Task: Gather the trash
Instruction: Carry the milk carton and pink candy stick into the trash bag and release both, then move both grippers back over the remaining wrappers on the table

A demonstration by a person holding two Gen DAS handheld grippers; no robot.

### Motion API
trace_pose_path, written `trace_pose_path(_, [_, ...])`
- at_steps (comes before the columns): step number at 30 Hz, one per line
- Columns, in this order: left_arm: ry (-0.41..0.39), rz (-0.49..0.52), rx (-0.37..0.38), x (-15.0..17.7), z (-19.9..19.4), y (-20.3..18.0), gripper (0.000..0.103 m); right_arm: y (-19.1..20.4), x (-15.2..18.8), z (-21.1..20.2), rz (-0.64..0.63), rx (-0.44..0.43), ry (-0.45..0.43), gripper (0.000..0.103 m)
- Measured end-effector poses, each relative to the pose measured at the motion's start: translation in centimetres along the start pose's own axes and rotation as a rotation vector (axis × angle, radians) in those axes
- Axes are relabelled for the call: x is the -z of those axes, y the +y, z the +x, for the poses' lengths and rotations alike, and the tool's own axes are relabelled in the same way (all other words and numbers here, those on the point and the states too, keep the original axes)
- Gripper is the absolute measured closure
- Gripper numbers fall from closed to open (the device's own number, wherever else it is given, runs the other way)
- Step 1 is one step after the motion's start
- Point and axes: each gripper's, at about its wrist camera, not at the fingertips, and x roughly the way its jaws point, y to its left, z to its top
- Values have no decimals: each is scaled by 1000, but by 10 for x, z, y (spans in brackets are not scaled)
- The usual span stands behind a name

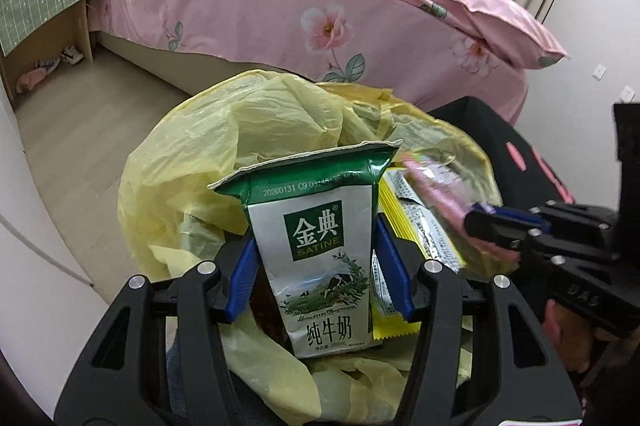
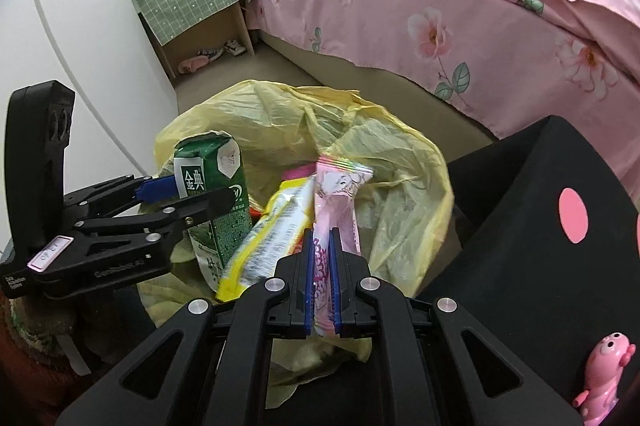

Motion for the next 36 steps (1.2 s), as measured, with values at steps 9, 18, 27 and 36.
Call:
trace_pose_path(9, [-57, -41, 21, -16, -28, 1, 31, 13, 3, 0, -18, 17, 9, 62])
trace_pose_path(18, [-136, 6, -1, -27, -64, -15, 31, 19, 16, -48, -53, 89, -17, 62])
trace_pose_path(27, [-152, 83, 119, -16, -97, -66, 31, -16, 70, -158, 60, 210, -154, 62])
trace_pose_path(36, [-9, 270, 353, 38, -87, -169, 31, -63, 184, -272, 262, 459, -288, 60])
